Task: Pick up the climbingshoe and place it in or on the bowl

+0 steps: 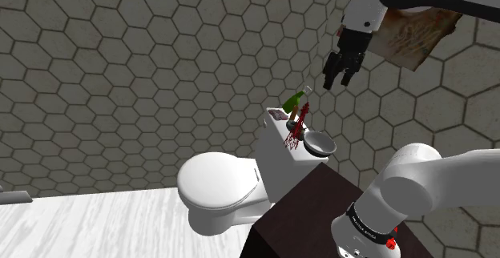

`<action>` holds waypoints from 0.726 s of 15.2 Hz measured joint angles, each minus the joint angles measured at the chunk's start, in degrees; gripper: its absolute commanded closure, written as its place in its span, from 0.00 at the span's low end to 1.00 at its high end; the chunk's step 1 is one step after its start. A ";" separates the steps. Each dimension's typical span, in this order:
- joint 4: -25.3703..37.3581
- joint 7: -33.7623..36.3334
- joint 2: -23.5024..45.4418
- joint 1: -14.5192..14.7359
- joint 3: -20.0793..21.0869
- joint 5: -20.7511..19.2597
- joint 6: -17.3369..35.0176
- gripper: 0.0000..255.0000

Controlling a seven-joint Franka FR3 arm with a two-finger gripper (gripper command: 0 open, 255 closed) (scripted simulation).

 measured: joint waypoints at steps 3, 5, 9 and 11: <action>-1.03 -1.53 0.60 -0.24 -1.28 -0.88 1.53 0.00; -2.35 -3.67 1.70 -0.60 -3.07 -2.09 3.81 0.00; -5.38 -8.52 4.49 -1.44 -7.24 -4.77 9.43 0.00; -6.30 -10.75 6.81 -1.74 -9.22 -5.85 12.60 0.00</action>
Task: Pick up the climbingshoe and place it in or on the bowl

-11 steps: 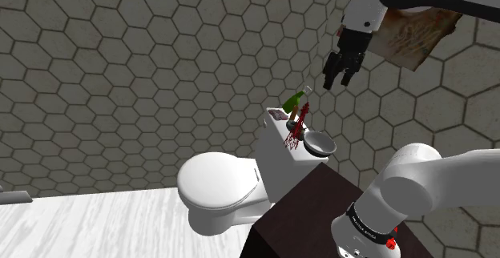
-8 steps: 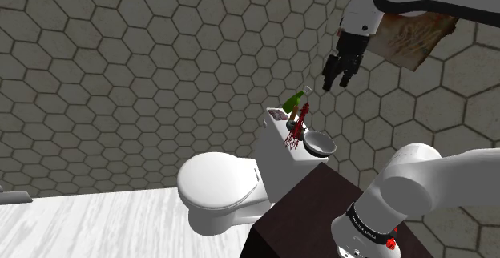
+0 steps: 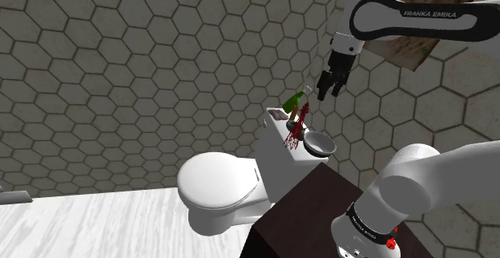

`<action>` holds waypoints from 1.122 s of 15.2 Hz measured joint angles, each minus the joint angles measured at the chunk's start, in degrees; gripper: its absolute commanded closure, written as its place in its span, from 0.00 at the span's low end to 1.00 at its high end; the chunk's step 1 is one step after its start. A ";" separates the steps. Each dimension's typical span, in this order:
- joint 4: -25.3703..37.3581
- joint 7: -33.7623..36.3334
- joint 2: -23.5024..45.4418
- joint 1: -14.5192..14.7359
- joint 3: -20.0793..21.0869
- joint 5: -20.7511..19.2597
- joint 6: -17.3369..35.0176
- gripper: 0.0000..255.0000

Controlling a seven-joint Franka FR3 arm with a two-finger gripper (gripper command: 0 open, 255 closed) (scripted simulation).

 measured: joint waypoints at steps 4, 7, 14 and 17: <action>-0.15 -5.13 5.96 -0.67 -4.48 -2.02 6.05 0.00; -1.23 -8.71 9.74 -1.13 -7.52 -3.08 10.81 0.00; 2.02 -18.62 23.78 -1.19 -14.76 -2.21 21.26 0.00; 4.88 -23.74 30.78 -1.27 -17.41 -0.02 24.91 0.00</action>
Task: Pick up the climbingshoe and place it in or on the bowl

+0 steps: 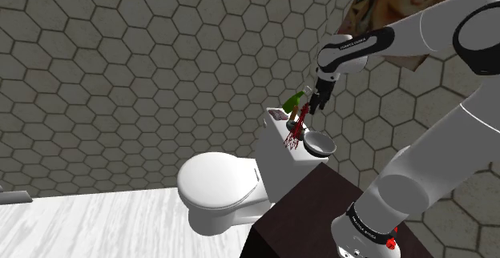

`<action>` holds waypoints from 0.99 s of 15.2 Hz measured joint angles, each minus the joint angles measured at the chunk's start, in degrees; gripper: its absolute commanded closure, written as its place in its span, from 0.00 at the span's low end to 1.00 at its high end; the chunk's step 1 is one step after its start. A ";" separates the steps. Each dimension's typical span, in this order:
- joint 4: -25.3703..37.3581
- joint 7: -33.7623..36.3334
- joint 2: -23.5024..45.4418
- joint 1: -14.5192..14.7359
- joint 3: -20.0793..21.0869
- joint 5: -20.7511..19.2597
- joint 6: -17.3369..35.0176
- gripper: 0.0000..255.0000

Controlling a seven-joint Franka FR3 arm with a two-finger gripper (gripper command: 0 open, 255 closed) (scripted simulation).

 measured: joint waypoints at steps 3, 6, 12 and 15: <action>2.96 -4.94 7.26 -0.19 -1.53 3.38 3.39 0.00; 6.87 -10.58 15.05 -1.43 -2.25 7.67 6.13 0.00; 16.85 -20.35 29.80 -6.43 -0.56 15.58 8.60 0.00; 23.65 -23.63 37.12 -9.44 1.24 18.52 8.28 0.00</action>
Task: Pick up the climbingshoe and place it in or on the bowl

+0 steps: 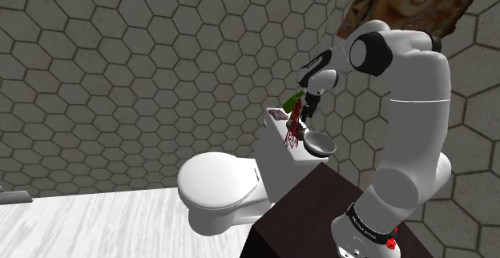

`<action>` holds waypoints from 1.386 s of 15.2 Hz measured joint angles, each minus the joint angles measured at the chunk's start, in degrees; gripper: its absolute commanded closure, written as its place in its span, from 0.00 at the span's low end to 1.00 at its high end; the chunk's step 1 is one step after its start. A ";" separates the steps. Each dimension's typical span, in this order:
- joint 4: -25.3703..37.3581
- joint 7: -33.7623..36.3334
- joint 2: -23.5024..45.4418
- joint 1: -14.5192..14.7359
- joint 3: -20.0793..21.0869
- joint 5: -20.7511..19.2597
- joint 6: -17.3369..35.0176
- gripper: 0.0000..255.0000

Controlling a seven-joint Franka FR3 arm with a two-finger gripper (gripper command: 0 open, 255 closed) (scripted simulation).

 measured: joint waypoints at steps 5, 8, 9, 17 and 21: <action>9.52 -3.72 10.05 -4.46 2.51 2.76 -0.23 0.00; 10.42 -4.46 12.25 -5.36 3.16 3.47 1.01 0.00; 10.42 -4.56 12.85 -5.50 3.37 3.70 1.59 0.00; 10.42 -4.93 14.66 -5.98 4.01 4.38 3.40 0.00; 10.42 -4.93 14.63 -5.97 4.01 4.38 3.39 1.00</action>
